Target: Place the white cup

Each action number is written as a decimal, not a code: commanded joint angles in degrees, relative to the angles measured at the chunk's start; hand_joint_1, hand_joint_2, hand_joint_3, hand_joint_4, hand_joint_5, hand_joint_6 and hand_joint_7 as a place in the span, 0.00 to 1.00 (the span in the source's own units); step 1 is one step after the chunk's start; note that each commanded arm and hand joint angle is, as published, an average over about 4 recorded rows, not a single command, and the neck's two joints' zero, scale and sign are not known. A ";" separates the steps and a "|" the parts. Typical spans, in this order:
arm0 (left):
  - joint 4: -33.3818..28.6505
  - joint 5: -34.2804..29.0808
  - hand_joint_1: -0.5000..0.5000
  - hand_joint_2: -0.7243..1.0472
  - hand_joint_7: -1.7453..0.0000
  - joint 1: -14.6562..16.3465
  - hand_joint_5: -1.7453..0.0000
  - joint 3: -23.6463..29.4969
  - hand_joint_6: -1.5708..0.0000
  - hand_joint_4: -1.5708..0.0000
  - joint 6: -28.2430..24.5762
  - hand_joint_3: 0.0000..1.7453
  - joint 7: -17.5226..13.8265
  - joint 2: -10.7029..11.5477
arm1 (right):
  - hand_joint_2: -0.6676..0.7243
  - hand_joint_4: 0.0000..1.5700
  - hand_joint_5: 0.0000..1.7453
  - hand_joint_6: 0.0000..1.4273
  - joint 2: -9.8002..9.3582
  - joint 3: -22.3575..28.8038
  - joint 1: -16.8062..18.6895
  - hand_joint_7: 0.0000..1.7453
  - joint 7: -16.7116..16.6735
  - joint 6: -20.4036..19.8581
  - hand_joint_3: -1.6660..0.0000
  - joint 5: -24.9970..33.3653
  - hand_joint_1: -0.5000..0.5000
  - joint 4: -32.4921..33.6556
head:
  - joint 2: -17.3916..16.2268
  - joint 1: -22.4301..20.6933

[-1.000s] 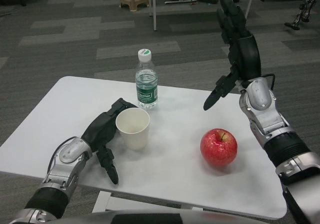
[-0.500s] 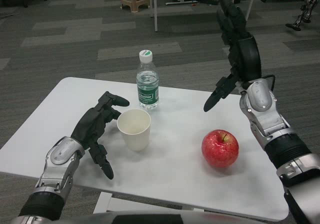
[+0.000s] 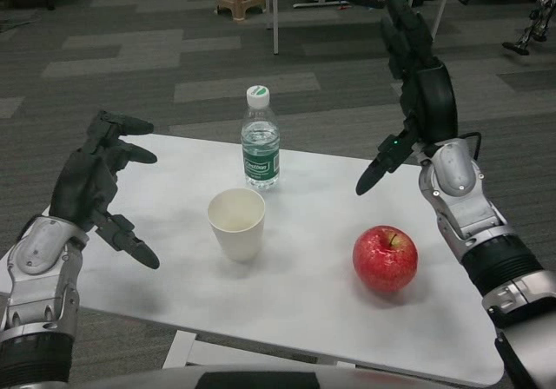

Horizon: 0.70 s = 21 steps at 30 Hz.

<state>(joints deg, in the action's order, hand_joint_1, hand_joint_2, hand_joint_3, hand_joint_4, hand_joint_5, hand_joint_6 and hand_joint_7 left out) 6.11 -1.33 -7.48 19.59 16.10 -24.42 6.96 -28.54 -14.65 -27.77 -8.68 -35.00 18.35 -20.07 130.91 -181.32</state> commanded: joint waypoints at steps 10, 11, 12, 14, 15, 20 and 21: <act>-8.04 -11.99 0.00 0.19 1.00 0.27 0.60 2.17 1.00 1.00 -1.64 0.05 2.27 1.30 | 1.00 0.00 0.00 0.00 -0.29 0.68 0.66 0.04 0.06 -0.07 1.00 0.46 0.08 -0.19 | 1.28 0.21; -8.04 -12.21 0.00 0.18 1.00 0.27 0.63 2.10 1.00 1.00 -1.60 0.05 2.33 1.30 | 1.00 0.00 0.00 0.00 -0.29 0.68 0.70 0.04 0.06 -0.09 1.00 0.46 0.08 -0.16 | 1.36 0.28; -8.06 -12.54 0.00 0.18 1.00 0.27 0.65 2.04 1.00 1.00 -1.51 0.05 2.44 1.30 | 1.00 0.00 0.00 0.00 -0.31 0.68 0.75 0.04 0.06 -0.09 1.00 0.46 0.08 -0.12 | 1.38 0.33; -8.11 -12.98 0.00 0.15 1.00 0.27 0.63 2.04 1.00 1.00 -1.38 0.05 2.58 1.30 | 1.00 0.00 0.00 0.00 -0.35 0.68 0.79 0.04 0.06 -0.09 1.00 0.46 0.08 -0.08 | 1.43 0.39; -8.22 -13.37 0.00 0.15 1.00 0.30 0.63 2.04 1.00 1.00 -1.34 0.05 2.62 1.30 | 1.00 0.00 0.00 0.00 -0.38 0.72 0.81 0.04 0.06 -0.07 1.00 0.46 0.08 -0.03 | 1.44 0.43; -9.01 -14.32 0.00 0.20 1.00 0.49 0.65 2.30 1.00 1.00 -1.47 0.05 2.62 1.39 | 1.00 0.00 0.00 0.00 -0.38 1.34 1.23 0.04 0.06 -0.07 1.00 0.55 0.08 -0.01 | 1.79 0.34; -9.29 -14.39 0.00 0.20 1.00 0.54 0.65 2.39 1.00 1.00 -1.66 0.05 2.62 1.50 | 1.00 0.00 0.00 0.00 -0.40 1.49 1.39 0.04 0.06 -0.07 1.00 0.55 0.08 0.01 | 1.82 0.32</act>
<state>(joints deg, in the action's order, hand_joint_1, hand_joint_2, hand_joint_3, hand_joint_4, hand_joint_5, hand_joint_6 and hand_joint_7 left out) -2.33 -15.23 -7.10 21.64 14.16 -22.18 7.74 -28.55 -14.26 -26.90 -8.67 -35.01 18.35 -20.14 132.71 -180.98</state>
